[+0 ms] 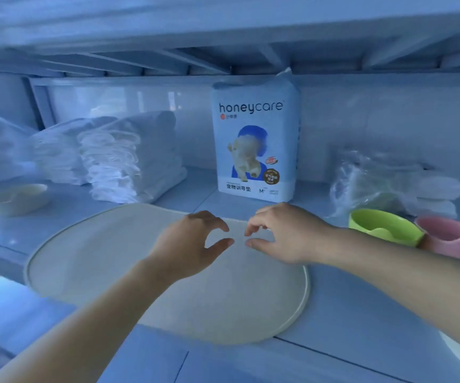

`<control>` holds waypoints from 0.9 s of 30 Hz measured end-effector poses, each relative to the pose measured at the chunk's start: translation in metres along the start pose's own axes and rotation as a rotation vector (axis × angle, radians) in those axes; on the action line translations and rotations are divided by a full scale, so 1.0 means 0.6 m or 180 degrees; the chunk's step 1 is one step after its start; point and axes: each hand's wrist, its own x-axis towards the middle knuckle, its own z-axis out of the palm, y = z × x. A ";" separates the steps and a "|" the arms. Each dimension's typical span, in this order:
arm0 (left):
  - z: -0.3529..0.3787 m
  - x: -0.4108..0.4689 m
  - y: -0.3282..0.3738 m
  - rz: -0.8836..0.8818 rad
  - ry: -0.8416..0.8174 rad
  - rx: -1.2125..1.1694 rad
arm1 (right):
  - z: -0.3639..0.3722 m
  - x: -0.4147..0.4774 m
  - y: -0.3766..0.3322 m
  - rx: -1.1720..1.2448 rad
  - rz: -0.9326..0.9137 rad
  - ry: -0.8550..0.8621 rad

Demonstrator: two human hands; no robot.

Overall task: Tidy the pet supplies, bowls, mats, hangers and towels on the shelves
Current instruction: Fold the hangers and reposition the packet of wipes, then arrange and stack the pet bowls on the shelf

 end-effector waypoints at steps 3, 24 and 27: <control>-0.032 -0.068 -0.076 -0.0297 -0.0007 0.0151 | 0.036 0.055 -0.073 0.0086 -0.0242 -0.0121; -0.180 -0.314 -0.436 -0.1587 -0.0100 0.0826 | 0.238 0.396 -0.410 0.0789 -0.0959 -0.0386; -0.189 -0.306 -0.490 -0.1538 -0.0145 0.0876 | 0.260 0.458 -0.423 0.0887 -0.0964 -0.0347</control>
